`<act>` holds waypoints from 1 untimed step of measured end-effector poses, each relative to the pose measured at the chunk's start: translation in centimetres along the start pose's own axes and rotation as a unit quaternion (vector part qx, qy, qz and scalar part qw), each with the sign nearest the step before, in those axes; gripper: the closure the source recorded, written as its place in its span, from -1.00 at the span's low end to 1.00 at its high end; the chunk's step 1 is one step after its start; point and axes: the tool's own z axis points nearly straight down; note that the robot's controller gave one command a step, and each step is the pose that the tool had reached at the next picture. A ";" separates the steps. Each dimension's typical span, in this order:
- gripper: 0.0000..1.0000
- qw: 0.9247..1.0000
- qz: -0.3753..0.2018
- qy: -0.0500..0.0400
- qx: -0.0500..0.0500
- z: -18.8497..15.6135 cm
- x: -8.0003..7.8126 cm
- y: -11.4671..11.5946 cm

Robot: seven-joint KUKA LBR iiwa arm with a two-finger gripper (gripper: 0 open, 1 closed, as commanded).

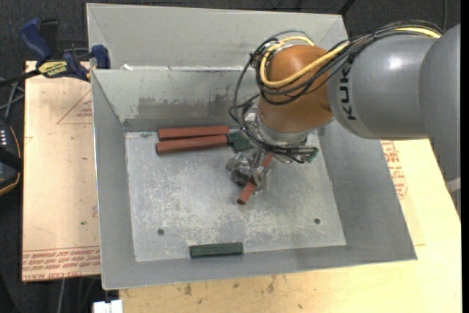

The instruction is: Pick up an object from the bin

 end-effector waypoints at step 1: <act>1.00 1.000 0.012 0.002 -0.003 -5.1 1.7 -0.9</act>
Offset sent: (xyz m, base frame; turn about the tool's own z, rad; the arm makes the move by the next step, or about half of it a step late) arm 0.0083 -0.0666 0.0272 0.0391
